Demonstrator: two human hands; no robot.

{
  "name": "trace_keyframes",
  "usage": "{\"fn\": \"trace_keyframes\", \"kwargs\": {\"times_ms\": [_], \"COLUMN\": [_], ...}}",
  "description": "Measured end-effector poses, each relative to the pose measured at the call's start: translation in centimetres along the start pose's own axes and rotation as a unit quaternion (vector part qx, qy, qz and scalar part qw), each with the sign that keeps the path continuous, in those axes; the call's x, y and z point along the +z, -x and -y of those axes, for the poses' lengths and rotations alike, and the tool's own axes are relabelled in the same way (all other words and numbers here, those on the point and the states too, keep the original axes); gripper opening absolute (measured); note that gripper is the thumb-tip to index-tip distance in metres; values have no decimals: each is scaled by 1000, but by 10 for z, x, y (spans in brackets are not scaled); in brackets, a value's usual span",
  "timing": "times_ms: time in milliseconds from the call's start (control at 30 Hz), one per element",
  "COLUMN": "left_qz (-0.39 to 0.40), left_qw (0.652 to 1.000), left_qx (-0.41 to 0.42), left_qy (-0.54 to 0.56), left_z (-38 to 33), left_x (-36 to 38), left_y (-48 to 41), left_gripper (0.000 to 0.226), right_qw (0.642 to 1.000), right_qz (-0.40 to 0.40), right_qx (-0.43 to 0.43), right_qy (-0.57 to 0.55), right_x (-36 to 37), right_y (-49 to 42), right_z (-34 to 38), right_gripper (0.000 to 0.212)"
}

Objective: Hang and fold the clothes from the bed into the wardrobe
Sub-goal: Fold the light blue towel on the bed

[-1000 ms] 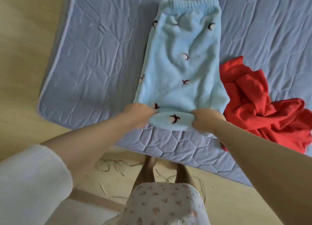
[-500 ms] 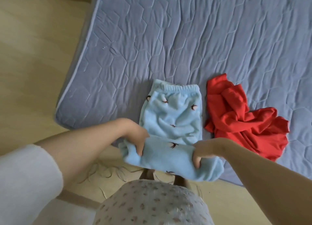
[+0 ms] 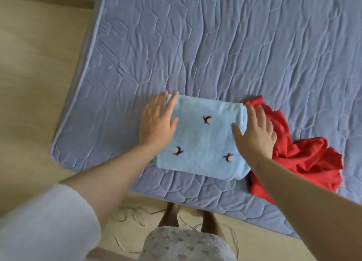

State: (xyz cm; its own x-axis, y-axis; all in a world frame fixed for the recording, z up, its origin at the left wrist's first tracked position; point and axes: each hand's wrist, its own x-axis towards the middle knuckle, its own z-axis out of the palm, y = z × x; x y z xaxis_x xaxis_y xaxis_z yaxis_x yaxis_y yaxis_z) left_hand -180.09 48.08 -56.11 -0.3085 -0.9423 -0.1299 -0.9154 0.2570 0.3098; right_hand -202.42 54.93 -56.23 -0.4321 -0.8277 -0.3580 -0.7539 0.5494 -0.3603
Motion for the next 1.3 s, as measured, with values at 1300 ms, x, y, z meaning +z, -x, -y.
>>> {"fn": "trace_keyframes", "kwargs": {"times_ms": [1300], "left_qz": [327], "left_qw": [629], "left_qx": [-429], "left_qy": [560], "left_z": [80], "left_x": [71], "left_y": [29], "left_gripper": [45], "right_qw": [681], "right_qz": [342], "right_qx": [354], "right_qy": [-541], "right_x": [94], "right_y": [22], "right_z": [-60], "right_gripper": [39]}}
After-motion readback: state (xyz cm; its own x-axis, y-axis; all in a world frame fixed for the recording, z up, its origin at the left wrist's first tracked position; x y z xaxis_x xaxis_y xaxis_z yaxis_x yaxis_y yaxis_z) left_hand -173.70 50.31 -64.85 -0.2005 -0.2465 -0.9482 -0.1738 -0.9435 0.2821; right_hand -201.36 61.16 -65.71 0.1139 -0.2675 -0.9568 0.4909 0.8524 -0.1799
